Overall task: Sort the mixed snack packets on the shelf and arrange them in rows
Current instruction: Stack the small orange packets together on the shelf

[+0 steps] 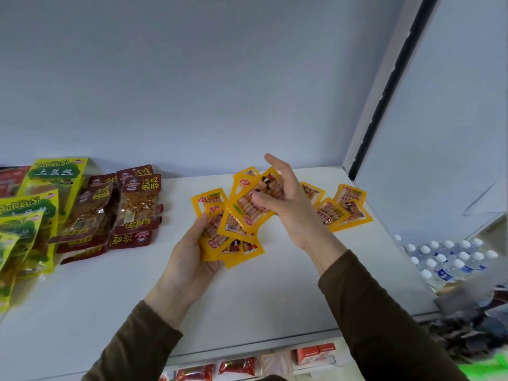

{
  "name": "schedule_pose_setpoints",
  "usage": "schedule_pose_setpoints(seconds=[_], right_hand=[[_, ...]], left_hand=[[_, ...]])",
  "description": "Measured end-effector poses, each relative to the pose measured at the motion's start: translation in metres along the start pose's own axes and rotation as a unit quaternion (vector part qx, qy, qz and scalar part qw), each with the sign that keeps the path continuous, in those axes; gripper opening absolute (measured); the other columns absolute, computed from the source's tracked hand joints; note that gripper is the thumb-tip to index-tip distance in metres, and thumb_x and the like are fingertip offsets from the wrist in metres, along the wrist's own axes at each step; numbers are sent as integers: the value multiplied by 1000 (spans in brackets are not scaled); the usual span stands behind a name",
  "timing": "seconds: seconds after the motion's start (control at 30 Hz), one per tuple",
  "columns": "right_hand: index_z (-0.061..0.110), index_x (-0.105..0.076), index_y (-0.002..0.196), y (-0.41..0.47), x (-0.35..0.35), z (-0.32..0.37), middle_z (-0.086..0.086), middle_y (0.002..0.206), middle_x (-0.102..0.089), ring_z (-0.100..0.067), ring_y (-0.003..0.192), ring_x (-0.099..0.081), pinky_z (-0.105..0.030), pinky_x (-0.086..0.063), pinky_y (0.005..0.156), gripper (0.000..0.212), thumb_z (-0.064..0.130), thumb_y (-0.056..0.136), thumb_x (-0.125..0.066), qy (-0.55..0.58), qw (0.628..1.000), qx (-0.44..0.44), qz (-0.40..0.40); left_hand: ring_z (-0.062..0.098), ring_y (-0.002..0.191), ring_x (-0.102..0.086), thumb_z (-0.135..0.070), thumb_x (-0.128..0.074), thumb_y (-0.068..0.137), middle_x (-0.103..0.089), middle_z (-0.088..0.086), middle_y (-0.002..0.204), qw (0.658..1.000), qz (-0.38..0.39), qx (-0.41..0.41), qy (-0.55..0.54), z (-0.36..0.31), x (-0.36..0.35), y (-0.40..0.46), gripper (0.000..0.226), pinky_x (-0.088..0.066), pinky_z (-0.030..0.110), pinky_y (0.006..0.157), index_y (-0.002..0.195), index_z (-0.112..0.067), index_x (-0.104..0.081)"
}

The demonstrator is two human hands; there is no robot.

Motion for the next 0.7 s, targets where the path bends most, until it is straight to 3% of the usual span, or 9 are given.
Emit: schedule_pose_setpoints(seconds=[0.07, 0.13, 0.2, 0.3, 0.43, 0.5, 0.6, 0.7], right_hand=[[48, -41, 146, -1, -8, -9, 31, 126, -55, 25, 110, -50, -8, -44, 89, 79, 14, 85, -80, -37, 999, -8, -18], [55, -37, 144, -1, -13, -18, 28, 143, -39, 32, 117, -34, -9, -36, 89, 84, 18, 84, -82, -54, 997, -23, -44], [54, -32, 148, -2, -15, -29, 16, 150, -38, 12, 130, -39, -15, -43, 91, 91, 18, 83, -83, -26, 996, -44, -74], [46, -19, 155, -7, -23, -43, 10, 151, -41, -7, 129, -52, -30, -56, 94, 108, 13, 78, -87, 68, 988, -77, -112], [47, -17, 155, -9, -36, -58, 0, 147, -53, -24, 126, -61, -57, -49, 104, 121, 11, 68, -93, 184, 962, -155, -126], [32, -30, 155, -10, -42, -62, -9, 135, -65, -30, 118, -66, -56, -52, 100, 106, 11, 70, -90, 227, 948, -199, -105], [13, -56, 139, -10, -48, -61, -14, 120, -73, -33, 111, -70, -47, -60, 87, 62, 7, 82, -81, 222, 948, -221, -62], [11, -60, 134, -7, -42, -62, -15, 118, -73, -35, 111, -70, -51, -56, 96, 55, 1, 83, -78, 186, 951, -236, -68]], left_hand=[[36, 113, -71, -52, -44, 100, -68, 18, 133, 1000, 17, 10, -1, -1, -2, 0, 58, -59, 55, 88, 140, -14, -61], [37, 114, -70, -58, -39, 101, -67, 18, 134, 1000, 26, 16, -4, -3, -3, 1, 61, -61, 52, 87, 141, -16, -60], [35, 109, -73, -53, -36, 105, -69, 17, 132, 1000, 20, 8, 1, -5, -3, 2, 57, -63, 50, 83, 140, -15, -59], [29, 100, -76, -39, -39, 109, -73, 14, 125, 997, -1, -45, 63, -11, -1, 4, 42, -65, 42, 72, 138, -17, -59], [25, 103, -75, -23, -41, 110, -73, 5, 127, 986, -9, -100, 137, -18, 2, 7, 34, -63, 35, 70, 139, -31, -57], [27, 106, -74, -14, -44, 108, -73, 5, 127, 978, -6, -124, 168, -22, 3, 8, 38, -62, 35, 70, 140, -31, -56], [27, 99, -74, -3, -53, 102, -73, 9, 123, 966, -4, -148, 213, -30, 6, 12, 44, -60, 32, 66, 139, -27, -57], [25, 90, -74, -9, -52, 101, -73, 12, 124, 975, -14, -114, 191, -38, 11, 16, 41, -60, 35, 65, 135, -28, -61]])
Point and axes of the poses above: each hand's wrist, its own y-axis towards the middle knuckle, its own x-axis out of the back of the hand, z = x × y, the point moved 5 cm from there along y, towards the middle knuckle
